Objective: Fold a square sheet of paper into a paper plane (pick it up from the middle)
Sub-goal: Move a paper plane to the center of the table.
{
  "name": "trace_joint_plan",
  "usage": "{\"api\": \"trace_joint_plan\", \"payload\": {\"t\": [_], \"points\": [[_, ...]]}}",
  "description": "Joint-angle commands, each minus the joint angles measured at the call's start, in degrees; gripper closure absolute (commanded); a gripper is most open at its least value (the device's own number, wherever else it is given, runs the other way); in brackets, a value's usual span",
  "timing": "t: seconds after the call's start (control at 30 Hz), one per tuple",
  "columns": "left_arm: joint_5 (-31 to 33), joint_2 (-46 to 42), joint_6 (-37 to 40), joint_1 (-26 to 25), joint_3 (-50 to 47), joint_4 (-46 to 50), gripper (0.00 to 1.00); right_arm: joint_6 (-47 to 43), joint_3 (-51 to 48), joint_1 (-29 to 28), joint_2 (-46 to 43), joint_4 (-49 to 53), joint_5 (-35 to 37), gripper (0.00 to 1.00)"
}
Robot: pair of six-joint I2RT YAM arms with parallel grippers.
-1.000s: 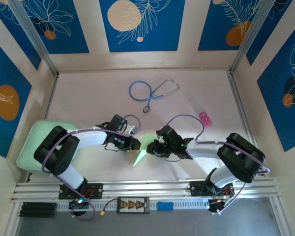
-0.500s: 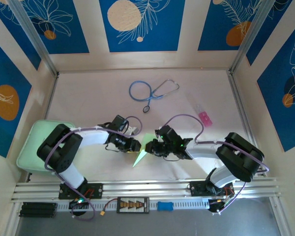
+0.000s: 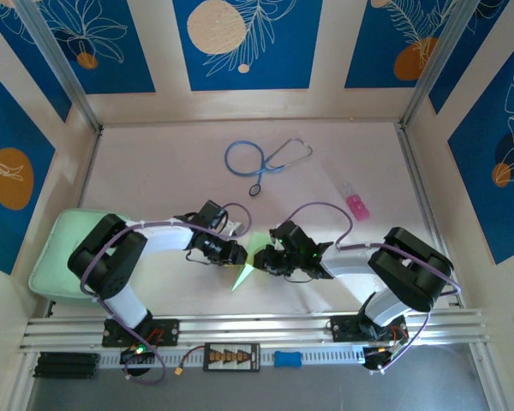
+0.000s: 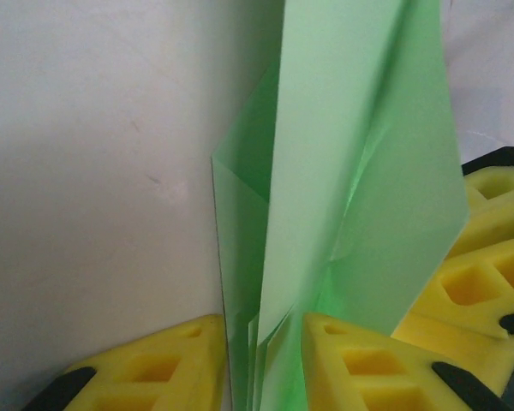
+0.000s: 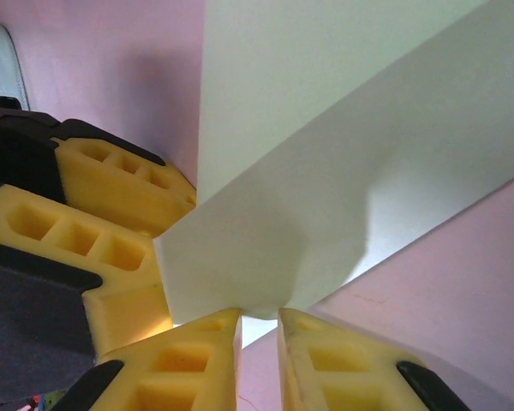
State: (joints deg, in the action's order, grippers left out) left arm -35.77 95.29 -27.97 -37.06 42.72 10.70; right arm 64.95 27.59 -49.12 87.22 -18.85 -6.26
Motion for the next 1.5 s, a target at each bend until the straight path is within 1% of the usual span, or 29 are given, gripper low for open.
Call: {"api": "trace_joint_plan", "payload": {"t": [0.0,0.17,0.27,0.53,0.6,0.67,0.73,0.83,0.97,1.07,1.1,1.47], "points": [[-3.6,1.3,0.6,-2.3,0.2,-0.3,0.7,0.7,-0.8,-0.4,0.4,-0.5,-0.8,0.8],[-4.8,1.5,0.4,-2.5,0.2,-1.0,0.72,1.0,-1.2,-0.4,0.6,-1.3,-0.7,0.8],[-5.7,1.5,0.1,-2.4,0.1,-1.6,0.75,1.1,-1.2,-0.3,0.9,-1.8,-0.8,0.8],[-5.2,-1.2,-1.4,-2.5,-0.2,-3.5,0.9,1.0,-2.3,0.1,-0.8,-1.8,-0.3,0.8],[-3.8,-2.3,-2.0,-2.5,0.0,-3.6,0.91,0.8,-2.6,0.3,-1.9,-1.0,0.3,0.81],[-0.3,-4.1,-2.1,-2.6,0.5,-1.8,0.93,0.4,-2.9,0.5,-3.9,0.9,1.3,0.8],[3.8,-6.0,-1.8,-2.6,1.4,1.0,0.94,-0.1,-3.0,0.6,-5.9,3.5,2.9,0.8],[15.9,-8.1,-1.1,-3.2,5.2,10.6,0.95,-0.5,-3.6,1.0,-9.1,6.7,4.9,0.79],[28.4,-8.0,-0.4,-4.3,10.5,20.8,0.96,-1.0,-4.1,1.7,-11.9,9.7,6.3,0.79],[31.8,-6.6,-0.2,-4.8,12.9,24.4,0.96,-1.2,-4.1,1.8,-12.3,10.1,6.3,0.79],[32.1,-6.2,-0.3,-5.0,13.2,24.8,0.96,-1.2,-4.2,1.7,-12.3,10.1,6.3,0.79],[31.5,-2.4,-0.7,-6.7,14.6,25.0,0.9,-0.9,-4.1,1.7,-11.5,9.3,6.1,0.79]]}}
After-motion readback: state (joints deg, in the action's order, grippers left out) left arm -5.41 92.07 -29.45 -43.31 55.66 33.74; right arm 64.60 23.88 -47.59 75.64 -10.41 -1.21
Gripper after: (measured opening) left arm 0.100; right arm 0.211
